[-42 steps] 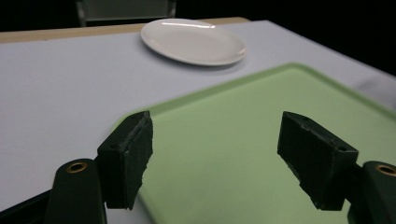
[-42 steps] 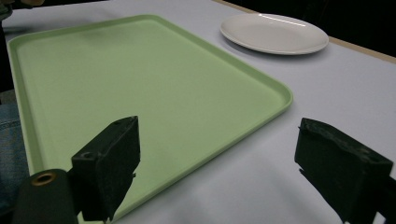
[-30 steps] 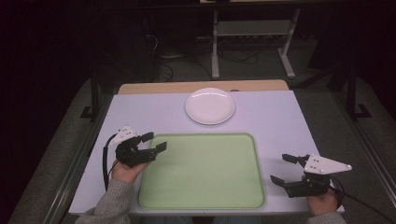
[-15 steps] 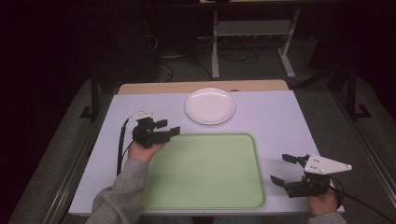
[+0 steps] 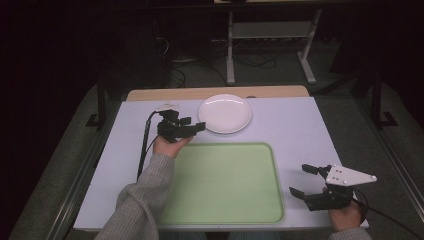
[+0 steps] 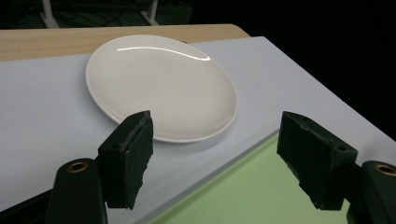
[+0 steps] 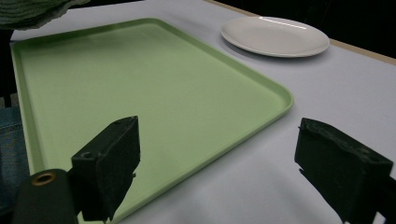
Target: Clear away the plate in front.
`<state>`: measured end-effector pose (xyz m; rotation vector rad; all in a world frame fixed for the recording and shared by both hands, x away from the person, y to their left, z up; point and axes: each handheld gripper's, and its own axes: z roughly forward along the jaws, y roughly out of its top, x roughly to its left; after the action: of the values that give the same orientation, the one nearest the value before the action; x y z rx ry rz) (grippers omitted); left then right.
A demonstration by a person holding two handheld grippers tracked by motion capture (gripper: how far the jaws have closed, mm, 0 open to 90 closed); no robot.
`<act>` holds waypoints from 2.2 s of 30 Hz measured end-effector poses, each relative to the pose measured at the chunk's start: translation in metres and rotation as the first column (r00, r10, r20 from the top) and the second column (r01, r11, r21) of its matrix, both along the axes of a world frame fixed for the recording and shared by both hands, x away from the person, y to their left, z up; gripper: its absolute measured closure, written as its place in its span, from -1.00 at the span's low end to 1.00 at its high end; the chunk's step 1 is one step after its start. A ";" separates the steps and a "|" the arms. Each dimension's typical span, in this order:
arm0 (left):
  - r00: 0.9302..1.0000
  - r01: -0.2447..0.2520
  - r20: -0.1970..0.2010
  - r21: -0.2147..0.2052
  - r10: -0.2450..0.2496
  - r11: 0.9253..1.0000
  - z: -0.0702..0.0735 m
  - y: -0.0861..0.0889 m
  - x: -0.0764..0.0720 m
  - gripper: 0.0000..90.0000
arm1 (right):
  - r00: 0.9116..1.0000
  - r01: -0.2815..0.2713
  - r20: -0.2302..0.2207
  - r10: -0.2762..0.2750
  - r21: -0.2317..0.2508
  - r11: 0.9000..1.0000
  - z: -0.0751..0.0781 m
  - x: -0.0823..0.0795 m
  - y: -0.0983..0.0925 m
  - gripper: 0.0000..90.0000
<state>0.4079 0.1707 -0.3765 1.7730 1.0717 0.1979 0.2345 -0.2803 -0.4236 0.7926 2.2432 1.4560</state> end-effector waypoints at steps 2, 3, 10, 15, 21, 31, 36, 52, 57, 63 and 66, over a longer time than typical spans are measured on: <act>1.000 -0.009 -0.012 0.006 0.009 1.000 -0.001 -0.003 0.005 -0.41 | 1.000 -0.001 0.000 0.001 0.000 1.000 0.000 0.000 0.000 -0.70; 1.000 -0.018 -0.023 0.002 0.018 1.000 -0.002 -0.004 0.007 -0.41 | 1.000 -0.002 0.000 0.002 0.000 1.000 0.000 0.000 0.000 -0.70; 0.985 -0.108 -0.142 -0.043 0.101 0.993 -0.013 -0.009 0.028 -0.39 | 1.000 -0.001 0.002 0.001 0.002 1.000 0.000 0.001 0.000 -0.70; 0.959 -0.187 -0.231 -0.087 0.162 0.979 -0.024 -0.012 0.040 -0.33 | 1.000 -0.002 0.001 0.002 0.004 1.000 0.000 0.001 0.000 -0.70; 0.918 -0.277 -0.323 -0.105 0.231 0.955 -0.036 -0.019 0.053 -0.23 | 1.000 -0.002 0.003 0.002 0.008 1.000 0.000 0.001 0.000 -0.70; 0.835 -0.407 -0.445 -0.104 0.324 0.908 -0.059 -0.014 0.068 -0.01 | 1.000 -0.003 0.012 0.003 0.020 1.000 0.001 0.001 -0.001 -0.70; 0.804 -0.448 -0.499 -0.154 0.322 0.881 -0.067 -0.013 0.073 0.15 | 1.000 -0.003 0.012 0.003 0.025 1.000 0.001 0.001 -0.001 -0.70; 0.733 -0.522 -0.609 -0.219 0.302 0.825 -0.085 -0.022 0.083 0.32 | 1.000 -0.004 0.013 0.004 0.026 1.000 0.001 0.001 -0.001 -0.70; 0.726 -0.539 -0.612 -0.222 0.314 0.812 -0.087 -0.023 0.083 0.44 | 1.000 -0.005 0.016 0.005 0.025 1.000 0.001 0.001 -0.001 -0.70; 0.710 -0.563 -0.628 -0.235 0.319 0.792 -0.091 -0.021 0.081 0.61 | 1.000 -0.006 0.016 0.006 0.024 1.000 0.001 0.001 0.000 -0.70; 0.703 -0.570 -0.636 -0.237 0.318 0.786 -0.093 -0.020 0.081 0.68 | 1.000 -0.006 0.017 0.005 0.024 1.000 0.001 0.002 0.000 -0.70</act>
<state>0.4892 0.1506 -0.4691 1.1474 1.8404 -0.2783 0.2361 -0.2803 -0.4228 0.7789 2.2213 1.4890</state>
